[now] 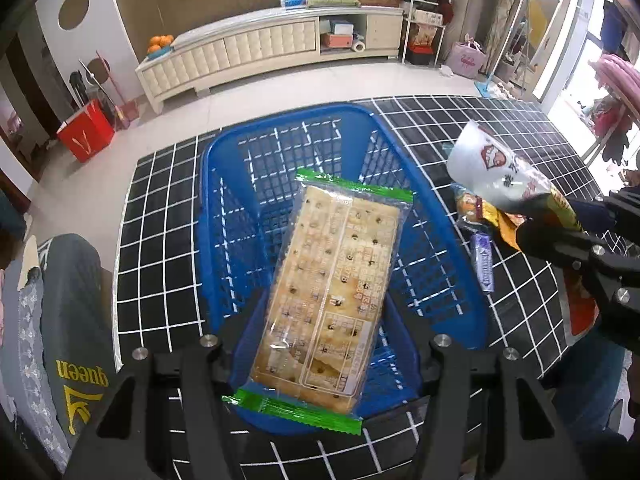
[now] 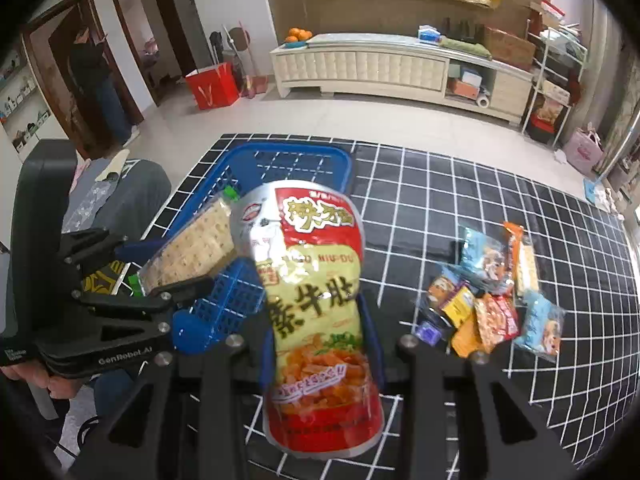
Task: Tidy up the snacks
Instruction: 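Carry the cracker pack into the blue basket and open the left tool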
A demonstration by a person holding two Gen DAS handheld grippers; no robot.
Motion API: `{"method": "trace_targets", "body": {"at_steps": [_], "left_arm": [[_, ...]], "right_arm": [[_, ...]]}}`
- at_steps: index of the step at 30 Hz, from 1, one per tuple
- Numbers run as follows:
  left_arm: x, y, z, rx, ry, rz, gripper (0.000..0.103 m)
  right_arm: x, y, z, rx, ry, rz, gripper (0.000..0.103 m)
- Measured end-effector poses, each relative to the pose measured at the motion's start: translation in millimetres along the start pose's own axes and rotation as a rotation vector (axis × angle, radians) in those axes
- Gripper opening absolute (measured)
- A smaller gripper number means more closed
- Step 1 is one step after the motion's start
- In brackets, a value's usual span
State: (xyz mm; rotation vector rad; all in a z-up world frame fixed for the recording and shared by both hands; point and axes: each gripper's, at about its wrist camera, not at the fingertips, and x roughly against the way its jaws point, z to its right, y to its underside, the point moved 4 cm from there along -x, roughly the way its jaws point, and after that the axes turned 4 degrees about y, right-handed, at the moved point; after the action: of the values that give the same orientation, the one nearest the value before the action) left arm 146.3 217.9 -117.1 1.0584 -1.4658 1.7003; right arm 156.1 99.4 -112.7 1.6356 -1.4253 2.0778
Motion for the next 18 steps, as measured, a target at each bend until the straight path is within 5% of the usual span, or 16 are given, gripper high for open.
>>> {"method": "trace_targets", "body": {"at_steps": [18], "left_arm": [[-28.2,6.1,-12.3,0.021,0.014,-0.067,0.057]], "right_arm": [[-13.1,5.2,-5.6,0.007,0.007,-0.049,0.042]]}}
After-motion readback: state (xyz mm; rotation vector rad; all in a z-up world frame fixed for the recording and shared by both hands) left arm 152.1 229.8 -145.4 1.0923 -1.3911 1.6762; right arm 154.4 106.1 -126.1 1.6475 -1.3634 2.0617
